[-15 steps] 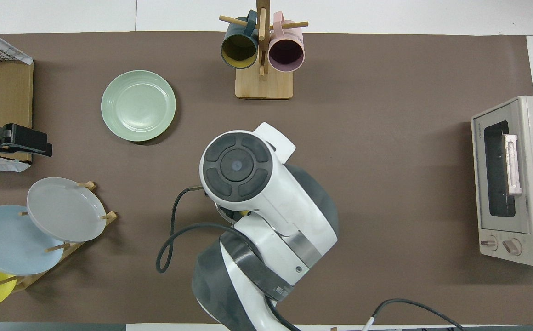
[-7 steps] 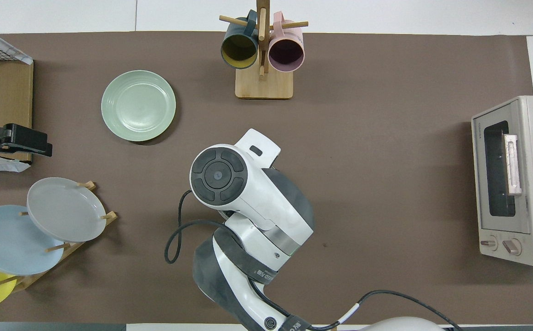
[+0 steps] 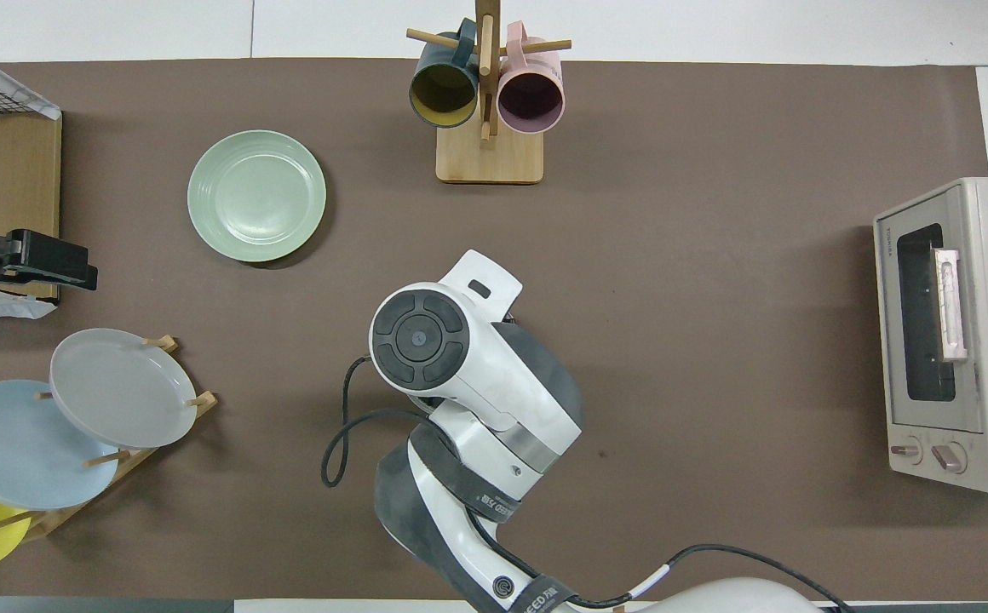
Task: Transfer potato from pot to plate
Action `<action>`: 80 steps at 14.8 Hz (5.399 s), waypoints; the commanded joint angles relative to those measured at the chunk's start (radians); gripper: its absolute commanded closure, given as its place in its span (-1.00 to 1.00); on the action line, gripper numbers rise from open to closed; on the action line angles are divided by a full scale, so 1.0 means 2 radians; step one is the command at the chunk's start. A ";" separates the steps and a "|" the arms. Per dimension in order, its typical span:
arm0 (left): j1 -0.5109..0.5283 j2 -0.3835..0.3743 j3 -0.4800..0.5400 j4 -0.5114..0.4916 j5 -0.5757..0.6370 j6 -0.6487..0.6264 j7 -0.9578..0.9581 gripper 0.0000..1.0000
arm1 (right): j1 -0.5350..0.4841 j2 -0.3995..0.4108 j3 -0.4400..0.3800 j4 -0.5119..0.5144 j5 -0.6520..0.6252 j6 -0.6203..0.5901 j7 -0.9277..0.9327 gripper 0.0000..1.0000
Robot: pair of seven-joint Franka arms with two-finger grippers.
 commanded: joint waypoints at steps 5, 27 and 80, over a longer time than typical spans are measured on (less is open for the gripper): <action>0.001 -0.009 -0.002 -0.010 -0.007 0.001 -0.003 -1.00 | -0.002 -0.017 0.003 -0.021 -0.003 0.012 0.012 -0.40; -0.149 -0.020 -0.005 -0.086 -0.010 0.089 -0.224 -1.00 | -0.195 -0.056 0.003 0.018 0.024 -0.129 -0.267 0.37; -0.202 0.131 0.000 -0.005 -0.039 0.141 -0.340 1.00 | -0.324 -0.176 -0.029 0.037 0.008 -0.294 -0.367 -1.00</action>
